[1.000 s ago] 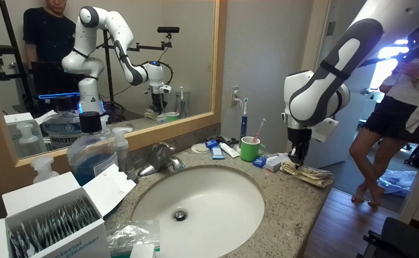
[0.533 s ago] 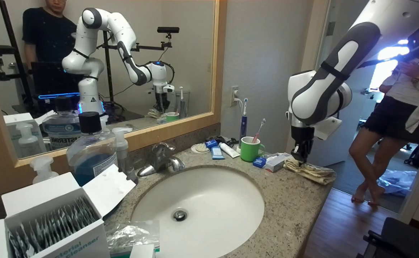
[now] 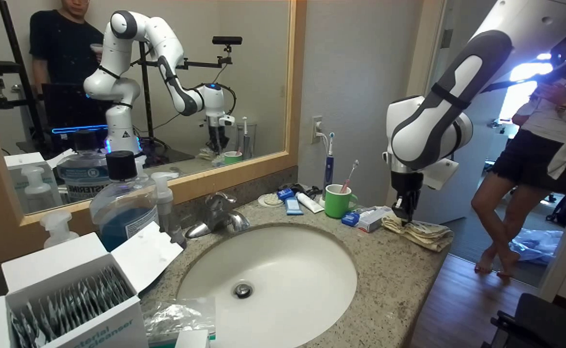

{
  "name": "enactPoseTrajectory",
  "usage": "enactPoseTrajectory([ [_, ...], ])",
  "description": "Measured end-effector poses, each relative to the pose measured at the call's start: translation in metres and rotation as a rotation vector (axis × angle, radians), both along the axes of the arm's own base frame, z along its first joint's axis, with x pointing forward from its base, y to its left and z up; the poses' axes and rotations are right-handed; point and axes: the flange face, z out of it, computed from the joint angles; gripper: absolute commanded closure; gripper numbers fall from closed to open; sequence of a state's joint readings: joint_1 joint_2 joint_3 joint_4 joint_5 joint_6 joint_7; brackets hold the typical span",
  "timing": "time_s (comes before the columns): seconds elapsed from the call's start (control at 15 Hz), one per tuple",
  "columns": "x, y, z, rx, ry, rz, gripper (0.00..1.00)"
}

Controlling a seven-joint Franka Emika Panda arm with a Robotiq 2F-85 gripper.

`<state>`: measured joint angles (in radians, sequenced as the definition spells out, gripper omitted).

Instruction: Use the towel to wipe the base top

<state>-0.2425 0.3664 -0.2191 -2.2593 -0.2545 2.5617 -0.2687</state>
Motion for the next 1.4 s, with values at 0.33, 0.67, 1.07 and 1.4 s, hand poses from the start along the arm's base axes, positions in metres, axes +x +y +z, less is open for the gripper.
enactPoseTrajectory([
  [0.33, 0.002, 0.01, -0.003, 0.016, 0.018, 0.04, 0.98],
  [0.67, 0.003, 0.016, -0.003, 0.03, 0.031, 0.114, 0.98],
  [1.07, 0.0, 0.035, -0.002, 0.056, 0.045, 0.184, 0.98],
  [1.4, -0.007, 0.055, -0.003, 0.076, 0.083, 0.207, 0.92],
])
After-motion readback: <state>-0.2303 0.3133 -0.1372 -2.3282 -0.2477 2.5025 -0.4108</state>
